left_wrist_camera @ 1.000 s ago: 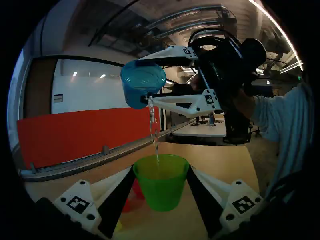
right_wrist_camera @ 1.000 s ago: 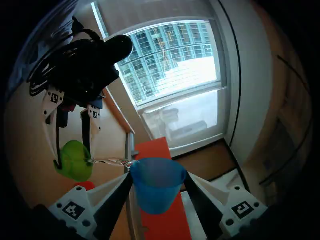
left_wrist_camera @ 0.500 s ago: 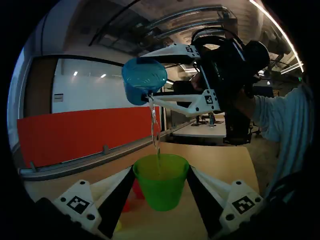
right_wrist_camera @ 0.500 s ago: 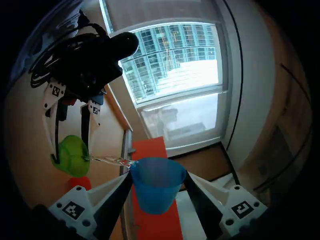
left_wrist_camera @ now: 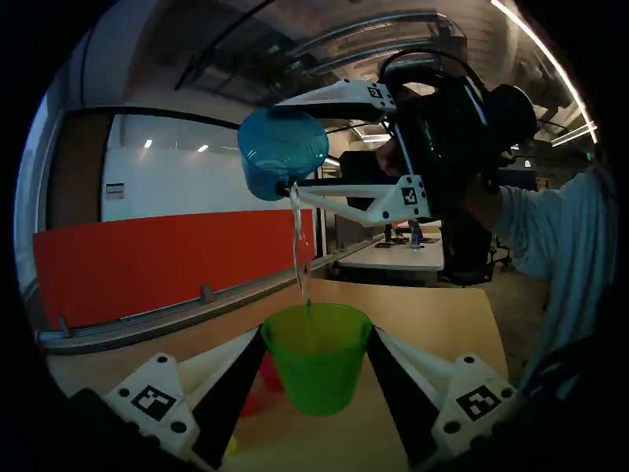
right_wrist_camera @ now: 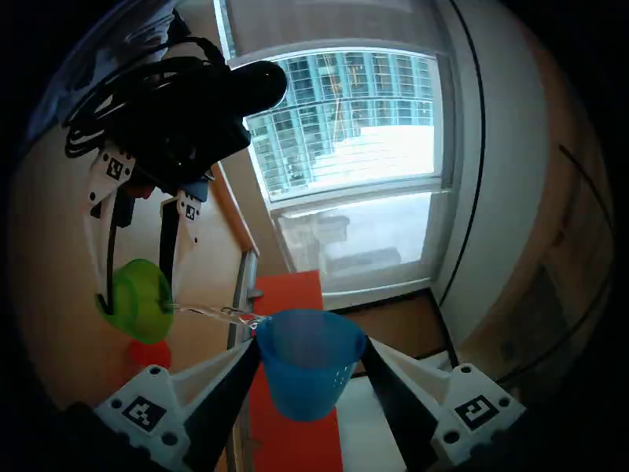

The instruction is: Pour water

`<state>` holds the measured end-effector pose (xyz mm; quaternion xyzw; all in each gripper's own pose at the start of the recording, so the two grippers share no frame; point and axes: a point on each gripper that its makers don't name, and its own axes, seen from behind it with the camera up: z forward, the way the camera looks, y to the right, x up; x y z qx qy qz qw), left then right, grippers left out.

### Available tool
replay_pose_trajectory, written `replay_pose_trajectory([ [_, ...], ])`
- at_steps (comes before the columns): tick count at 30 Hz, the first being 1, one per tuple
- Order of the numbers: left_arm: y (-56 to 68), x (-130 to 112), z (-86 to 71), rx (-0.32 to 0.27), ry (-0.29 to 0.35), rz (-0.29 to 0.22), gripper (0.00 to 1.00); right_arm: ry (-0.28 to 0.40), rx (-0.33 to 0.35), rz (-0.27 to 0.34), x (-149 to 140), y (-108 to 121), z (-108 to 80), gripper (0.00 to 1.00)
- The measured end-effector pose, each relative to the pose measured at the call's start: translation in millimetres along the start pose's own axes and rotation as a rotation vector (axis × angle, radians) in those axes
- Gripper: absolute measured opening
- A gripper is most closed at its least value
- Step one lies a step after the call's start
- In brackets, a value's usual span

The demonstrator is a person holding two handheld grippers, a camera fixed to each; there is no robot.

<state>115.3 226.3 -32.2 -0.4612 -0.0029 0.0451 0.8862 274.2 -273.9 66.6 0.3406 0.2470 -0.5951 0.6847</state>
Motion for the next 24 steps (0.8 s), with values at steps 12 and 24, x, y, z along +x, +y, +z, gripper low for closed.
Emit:
replay_pose_trajectory([
  [12, -1.7, -0.1, 0.3, 0.002, 0.003, -0.007, 0.88, -0.003, -0.008, -0.056, 1.6, 4.0, 0.6, 0.92],
  [24, -2.7, -1.6, 1.4, 0.003, 0.003, -0.014, 0.88, -0.008, -0.01, -0.123, 4.0, 3.1, 2.4, 0.92],
])
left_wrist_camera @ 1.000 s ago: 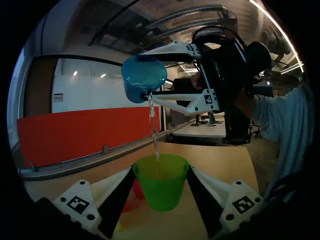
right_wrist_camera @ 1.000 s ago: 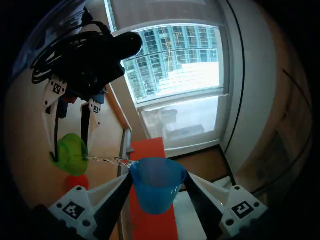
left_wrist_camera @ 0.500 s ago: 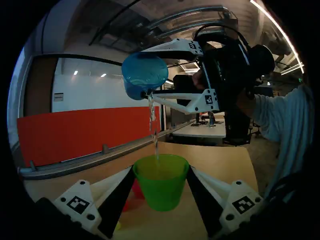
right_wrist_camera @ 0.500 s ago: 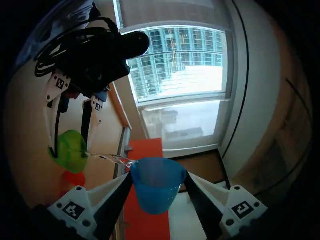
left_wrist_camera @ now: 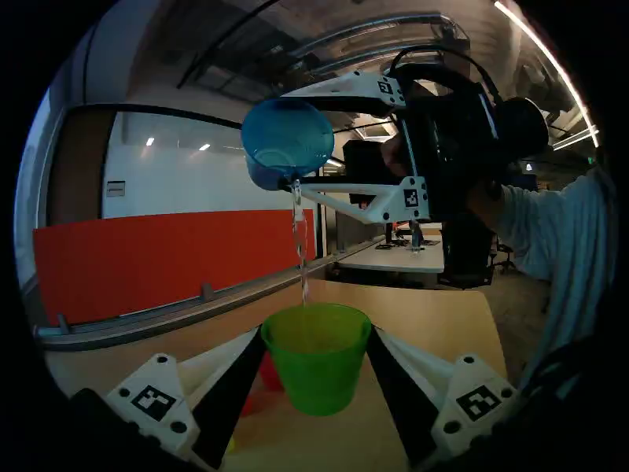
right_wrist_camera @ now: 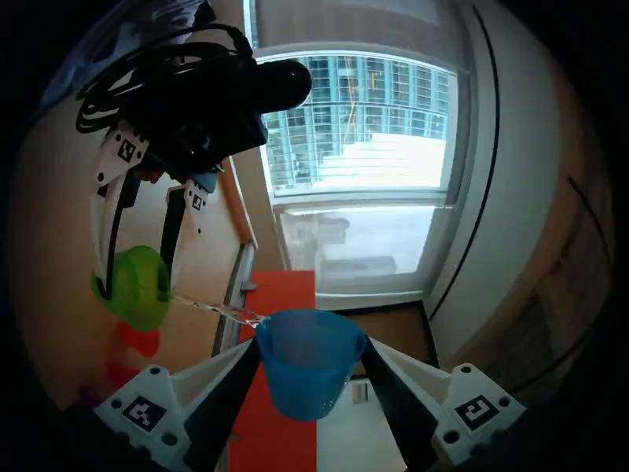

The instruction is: Pour water

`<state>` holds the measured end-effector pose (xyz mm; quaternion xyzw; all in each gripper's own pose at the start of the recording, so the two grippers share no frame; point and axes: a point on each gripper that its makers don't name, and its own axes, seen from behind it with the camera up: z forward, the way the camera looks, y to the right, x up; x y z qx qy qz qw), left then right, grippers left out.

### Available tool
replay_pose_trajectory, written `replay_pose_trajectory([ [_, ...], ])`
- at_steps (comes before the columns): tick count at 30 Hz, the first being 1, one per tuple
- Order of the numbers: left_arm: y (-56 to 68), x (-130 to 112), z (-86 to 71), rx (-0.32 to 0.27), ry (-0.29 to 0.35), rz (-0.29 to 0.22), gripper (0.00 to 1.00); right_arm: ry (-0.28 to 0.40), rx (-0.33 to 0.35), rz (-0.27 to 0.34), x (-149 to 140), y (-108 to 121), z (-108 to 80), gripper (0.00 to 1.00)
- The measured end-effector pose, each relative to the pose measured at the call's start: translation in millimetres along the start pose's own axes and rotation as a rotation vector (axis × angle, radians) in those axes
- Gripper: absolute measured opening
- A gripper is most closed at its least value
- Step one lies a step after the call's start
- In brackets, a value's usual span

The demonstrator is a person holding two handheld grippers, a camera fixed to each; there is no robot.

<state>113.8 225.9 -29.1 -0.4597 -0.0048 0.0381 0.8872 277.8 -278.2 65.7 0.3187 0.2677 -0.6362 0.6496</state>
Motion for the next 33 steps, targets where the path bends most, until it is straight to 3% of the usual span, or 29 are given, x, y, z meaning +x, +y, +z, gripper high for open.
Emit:
replay_pose_trajectory([
  [13, -0.8, -0.2, -0.6, 0.002, 0.001, -0.003, 0.88, 0.001, -0.016, -0.073, 9.5, 2.0, 2.1, 0.92],
  [23, -1.5, 0.9, -1.6, 0.004, 0.006, -0.005, 0.88, -0.006, -0.012, -0.164, 14.8, -0.4, 3.5, 0.92],
  [33, -1.4, 1.9, -2.0, 0.005, 0.012, -0.005, 0.88, -0.001, -0.009, -0.208, 21.9, -1.1, 3.2, 0.92],
])
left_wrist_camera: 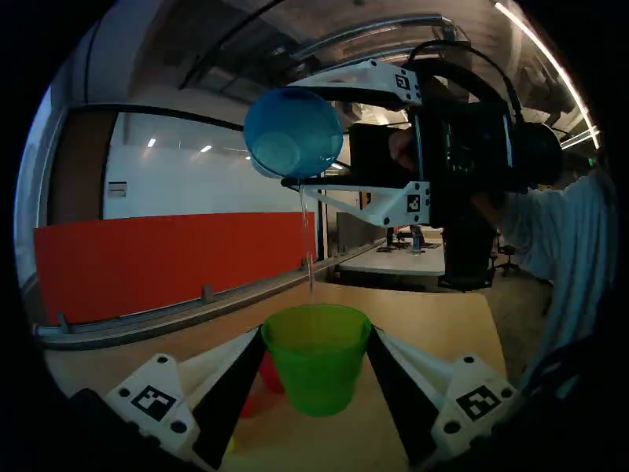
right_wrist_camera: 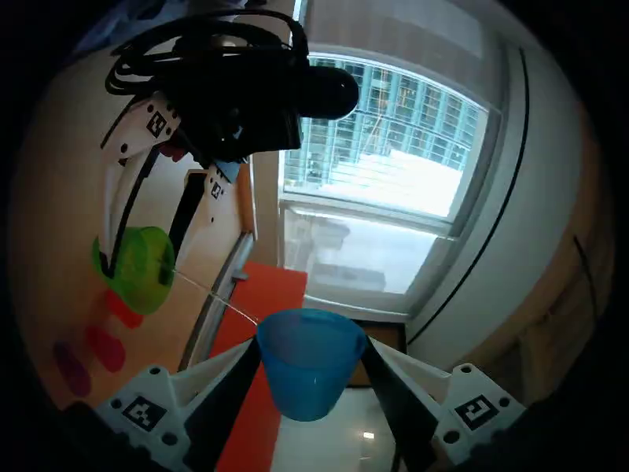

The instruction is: Pour water

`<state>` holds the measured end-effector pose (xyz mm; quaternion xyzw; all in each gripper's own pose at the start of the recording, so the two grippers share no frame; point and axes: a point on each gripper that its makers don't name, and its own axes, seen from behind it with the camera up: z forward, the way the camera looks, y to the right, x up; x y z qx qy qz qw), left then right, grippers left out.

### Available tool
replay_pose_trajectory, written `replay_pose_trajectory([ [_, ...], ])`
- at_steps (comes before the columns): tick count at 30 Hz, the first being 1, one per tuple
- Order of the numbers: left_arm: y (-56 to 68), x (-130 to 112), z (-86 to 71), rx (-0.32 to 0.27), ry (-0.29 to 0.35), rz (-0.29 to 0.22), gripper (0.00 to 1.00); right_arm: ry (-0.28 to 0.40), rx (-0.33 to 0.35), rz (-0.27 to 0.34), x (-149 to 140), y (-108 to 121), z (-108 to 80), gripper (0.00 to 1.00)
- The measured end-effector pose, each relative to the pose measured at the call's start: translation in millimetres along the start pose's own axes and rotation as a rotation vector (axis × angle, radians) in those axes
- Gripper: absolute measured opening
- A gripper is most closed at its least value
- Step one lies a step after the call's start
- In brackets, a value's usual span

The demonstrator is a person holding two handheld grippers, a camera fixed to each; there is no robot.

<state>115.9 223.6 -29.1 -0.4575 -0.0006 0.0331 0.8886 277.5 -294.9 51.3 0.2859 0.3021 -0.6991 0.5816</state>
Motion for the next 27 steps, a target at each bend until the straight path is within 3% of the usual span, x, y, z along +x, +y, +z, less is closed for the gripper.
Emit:
replay_pose_trajectory([
  [8, 0.3, 1.4, -0.3, 0.002, 0.004, 0.0, 0.88, 0.002, 0.004, -0.01, 3.0, -1.9, -0.5, 0.92],
  [15, -0.5, 2.4, -0.9, 0.005, 0.006, 0.001, 0.88, 0.004, 0.009, 0.06, 1.2, -5.7, -2.1, 0.92],
  [20, -1.0, 3.0, -1.4, 0.011, 0.004, 0.006, 0.88, -0.003, 0.012, 0.181, -6.9, -8.8, -5.1, 0.92],
  [27, -1.6, 4.2, -2.2, 0.016, 0.006, 0.007, 0.88, -0.014, 0.009, 0.45, -19.3, -12.8, -10.9, 0.92],
])
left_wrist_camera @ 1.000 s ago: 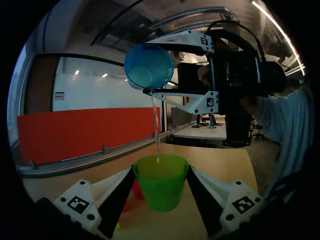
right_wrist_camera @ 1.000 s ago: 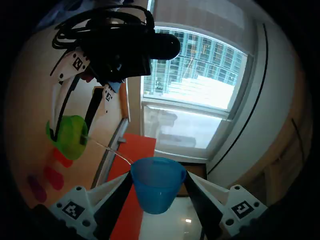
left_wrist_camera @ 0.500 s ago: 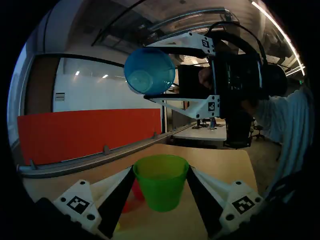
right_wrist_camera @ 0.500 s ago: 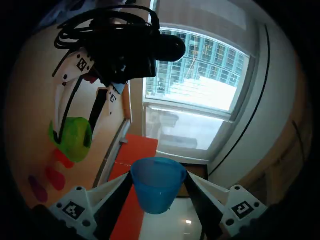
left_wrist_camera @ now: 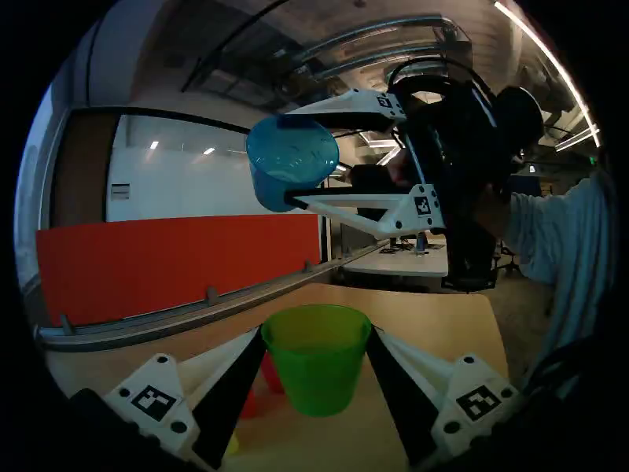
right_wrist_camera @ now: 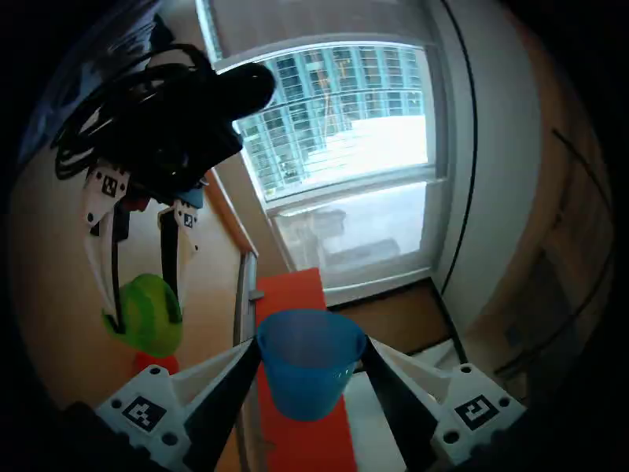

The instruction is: Pour water

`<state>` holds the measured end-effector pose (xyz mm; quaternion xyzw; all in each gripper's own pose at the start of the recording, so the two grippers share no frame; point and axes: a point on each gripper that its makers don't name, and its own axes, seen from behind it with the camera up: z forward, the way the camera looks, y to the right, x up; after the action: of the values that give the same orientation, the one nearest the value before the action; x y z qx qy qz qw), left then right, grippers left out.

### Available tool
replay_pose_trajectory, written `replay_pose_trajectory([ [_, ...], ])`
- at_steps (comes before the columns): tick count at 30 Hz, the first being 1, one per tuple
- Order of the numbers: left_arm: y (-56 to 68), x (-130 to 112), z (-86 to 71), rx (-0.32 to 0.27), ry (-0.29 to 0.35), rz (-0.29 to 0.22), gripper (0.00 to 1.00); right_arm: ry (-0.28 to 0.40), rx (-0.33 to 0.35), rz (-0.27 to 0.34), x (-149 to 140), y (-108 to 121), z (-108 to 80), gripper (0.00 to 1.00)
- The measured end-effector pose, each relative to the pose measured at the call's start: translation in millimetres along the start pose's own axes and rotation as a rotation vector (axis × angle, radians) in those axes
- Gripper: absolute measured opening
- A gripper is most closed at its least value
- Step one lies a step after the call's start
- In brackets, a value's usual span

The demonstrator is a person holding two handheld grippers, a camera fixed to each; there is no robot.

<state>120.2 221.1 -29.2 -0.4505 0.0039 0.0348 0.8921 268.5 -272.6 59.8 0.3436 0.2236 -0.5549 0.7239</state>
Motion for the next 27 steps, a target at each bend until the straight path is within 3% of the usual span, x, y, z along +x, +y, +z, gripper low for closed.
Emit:
replay_pose_trajectory([
  [8, 0.2, 0.2, -0.3, 0.002, -0.004, 0.011, 0.88, 0.007, -0.004, 0.381, -3.9, -5.6, -9.5, 0.92],
  [17, -1.8, 2.9, -0.9, 0.009, -0.004, 0.014, 0.88, 0.037, 0.024, 0.75, 9.7, -16.3, -25.5, 0.92],
  [23, -2.2, 2.8, -1.2, 0.01, -0.009, 0.026, 0.88, 0.044, 0.04, 0.977, 13.4, -16.8, -31.4, 0.92],
  [27, -1.7, 3.8, -0.8, 0.012, -0.01, 0.03, 0.88, 0.057, 0.058, 1.073, 16.2, -19.4, -35.4, 0.92],
])
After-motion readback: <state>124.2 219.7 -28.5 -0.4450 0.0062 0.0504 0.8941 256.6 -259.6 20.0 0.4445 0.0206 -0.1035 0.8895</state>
